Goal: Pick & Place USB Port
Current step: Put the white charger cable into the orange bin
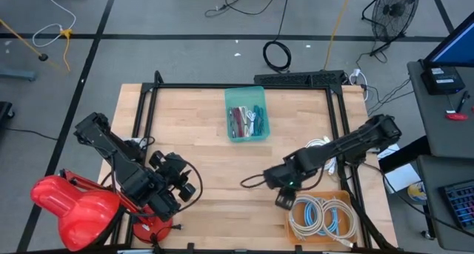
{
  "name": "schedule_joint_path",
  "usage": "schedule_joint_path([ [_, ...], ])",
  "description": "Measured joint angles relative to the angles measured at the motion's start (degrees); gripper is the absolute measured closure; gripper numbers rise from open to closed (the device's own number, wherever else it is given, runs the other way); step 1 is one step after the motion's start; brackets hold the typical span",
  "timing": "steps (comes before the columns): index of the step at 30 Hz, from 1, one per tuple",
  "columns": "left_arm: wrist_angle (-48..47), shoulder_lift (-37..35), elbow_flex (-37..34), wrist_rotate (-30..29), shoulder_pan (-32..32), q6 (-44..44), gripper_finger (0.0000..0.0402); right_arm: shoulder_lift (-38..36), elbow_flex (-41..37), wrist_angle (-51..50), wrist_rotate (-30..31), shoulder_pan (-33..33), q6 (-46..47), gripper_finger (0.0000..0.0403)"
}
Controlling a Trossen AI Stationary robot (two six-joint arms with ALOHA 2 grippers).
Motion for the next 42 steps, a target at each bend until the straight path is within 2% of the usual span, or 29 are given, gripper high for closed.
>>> schedule_joint_path([
  [4,0.1,0.0,0.0,0.0,0.0,0.0,0.0286,-2.8,0.0,-12.1,9.5,0.0,5.0,0.0287],
  [10,0.5,0.0,0.0,-0.5,0.3,0.0,0.0286,-7.3,-0.1,-24.9,20.6,-0.3,16.6,0.0287],
  [15,0.7,0.0,0.0,-1.1,0.6,0.1,0.0286,-10.9,-4.2,-31.9,23.5,-0.2,23.0,0.0286],
  [18,1.1,0.0,0.0,-1.1,0.8,0.5,0.0286,-13.1,-9.5,-30.9,22.7,-0.2,24.0,0.0281],
  [28,1.1,0.0,0.0,-0.9,0.8,0.5,0.0286,-17.0,-28.5,-22.1,21.4,-0.3,17.0,0.0228],
  [30,1.1,0.0,0.0,-0.6,0.8,0.5,0.0286,-17.2,-31.0,-21.0,19.0,-0.3,16.4,0.0218],
  [32,1.1,0.0,0.0,-0.2,0.8,0.5,0.0286,-17.3,-32.9,-18.1,16.4,-0.3,15.9,0.0209],
  [35,1.1,0.0,0.0,0.1,0.8,0.5,0.0286,-17.2,-34.1,-13.3,15.7,-0.2,14.2,0.0196],
  [42,1.4,0.0,0.0,0.8,1.5,0.5,0.0286,-17.2,-34.4,-9.2,21.5,-0.3,6.4,0.0177],
])
